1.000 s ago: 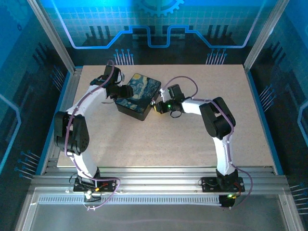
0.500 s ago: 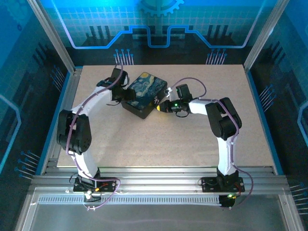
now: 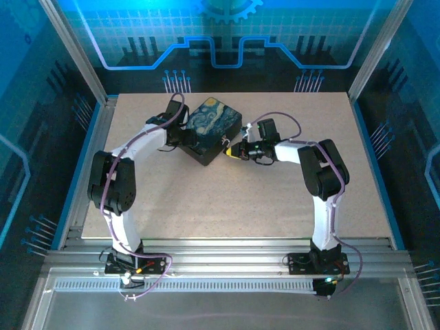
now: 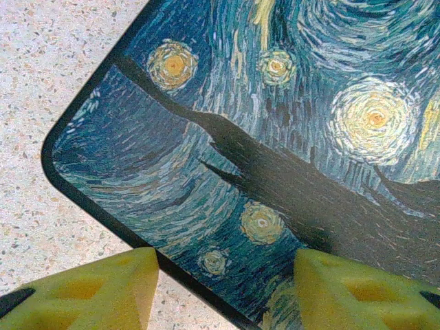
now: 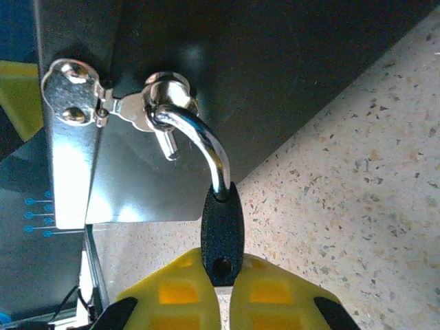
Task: Unlock the padlock with the key
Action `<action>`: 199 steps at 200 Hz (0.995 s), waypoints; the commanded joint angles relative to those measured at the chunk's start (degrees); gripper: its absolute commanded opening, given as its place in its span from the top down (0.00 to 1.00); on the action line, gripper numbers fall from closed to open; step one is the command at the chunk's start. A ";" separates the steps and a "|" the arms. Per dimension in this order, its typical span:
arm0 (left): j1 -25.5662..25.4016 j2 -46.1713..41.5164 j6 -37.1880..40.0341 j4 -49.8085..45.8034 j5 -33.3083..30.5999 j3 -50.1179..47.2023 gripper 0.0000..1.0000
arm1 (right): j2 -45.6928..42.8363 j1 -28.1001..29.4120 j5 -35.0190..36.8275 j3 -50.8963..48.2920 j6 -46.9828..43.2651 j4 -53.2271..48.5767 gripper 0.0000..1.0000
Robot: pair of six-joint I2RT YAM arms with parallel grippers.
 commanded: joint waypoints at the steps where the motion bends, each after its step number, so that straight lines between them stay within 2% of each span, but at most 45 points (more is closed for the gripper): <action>1: 0.01 3.09 0.55 -3.77 -2.57 -0.06 0.44 | 0.65 -2.07 -2.79 -0.40 7.25 10.43 1.00; 30: -0.48 3.19 -0.05 -4.27 -1.54 1.02 0.44 | 2.43 -2.76 -2.98 -3.54 18.50 21.74 1.00; 52: -0.53 2.67 -0.24 -5.27 -0.88 2.36 0.44 | 3.42 -2.62 -3.22 -4.85 23.05 26.52 1.00; 79: -0.53 1.45 -0.23 -7.14 0.21 4.94 0.44 | 2.93 -2.35 -2.55 -5.98 23.82 26.65 1.00; 126: -1.77 -1.12 -3.56 -5.24 8.54 11.03 0.44 | 1.61 -2.11 -2.10 -7.02 23.33 25.70 1.00; 167: -3.82 7.46 -10.08 3.44 11.17 17.11 0.43 | 1.58 -1.65 -1.78 -6.47 21.52 22.96 1.00; 199: -4.27 14.57 -11.64 7.74 11.13 20.30 0.44 | 1.95 -1.38 -2.02 -6.69 22.50 24.18 1.00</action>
